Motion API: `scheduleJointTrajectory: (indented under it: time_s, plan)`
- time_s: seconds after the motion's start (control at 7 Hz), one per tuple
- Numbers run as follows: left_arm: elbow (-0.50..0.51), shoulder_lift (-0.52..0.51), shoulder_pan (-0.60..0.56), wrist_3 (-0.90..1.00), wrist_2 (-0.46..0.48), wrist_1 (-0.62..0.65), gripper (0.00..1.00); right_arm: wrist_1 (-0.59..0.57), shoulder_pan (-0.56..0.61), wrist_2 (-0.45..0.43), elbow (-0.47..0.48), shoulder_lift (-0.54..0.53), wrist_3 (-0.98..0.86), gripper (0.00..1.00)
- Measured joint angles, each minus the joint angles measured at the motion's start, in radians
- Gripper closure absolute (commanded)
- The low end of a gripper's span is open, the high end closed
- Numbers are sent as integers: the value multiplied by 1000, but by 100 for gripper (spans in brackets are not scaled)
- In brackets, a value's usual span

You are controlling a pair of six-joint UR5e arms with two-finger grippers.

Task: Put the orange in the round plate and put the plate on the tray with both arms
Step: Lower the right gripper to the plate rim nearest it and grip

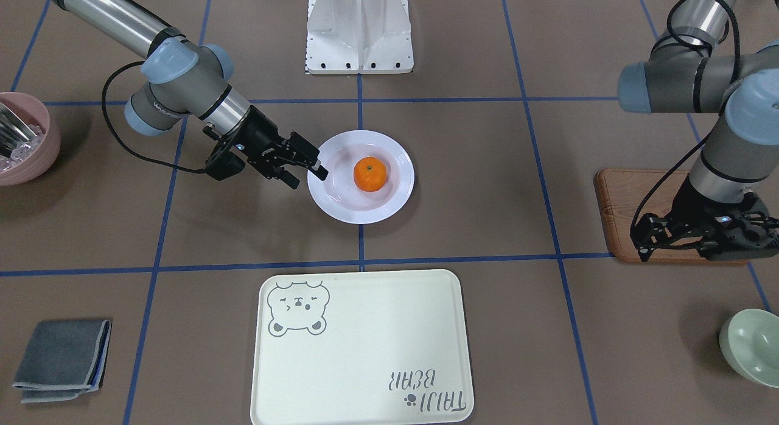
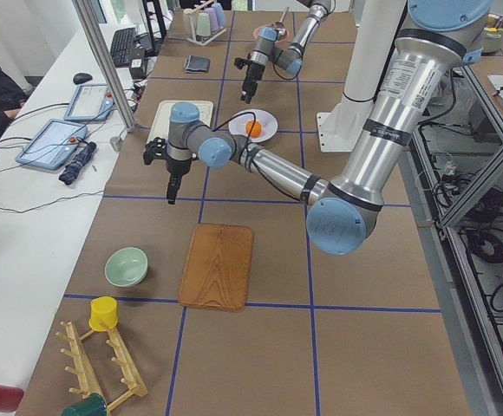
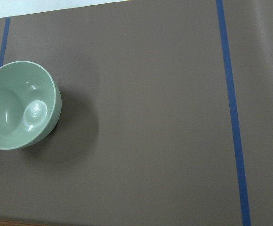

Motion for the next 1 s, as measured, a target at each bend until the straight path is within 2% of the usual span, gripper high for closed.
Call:
scheduleJointTrajectory:
  time_s: [1.0]
  plan:
    - [25,-3,0,1,0,-6,1,1,-44,-56,-12,-13,-1,0]
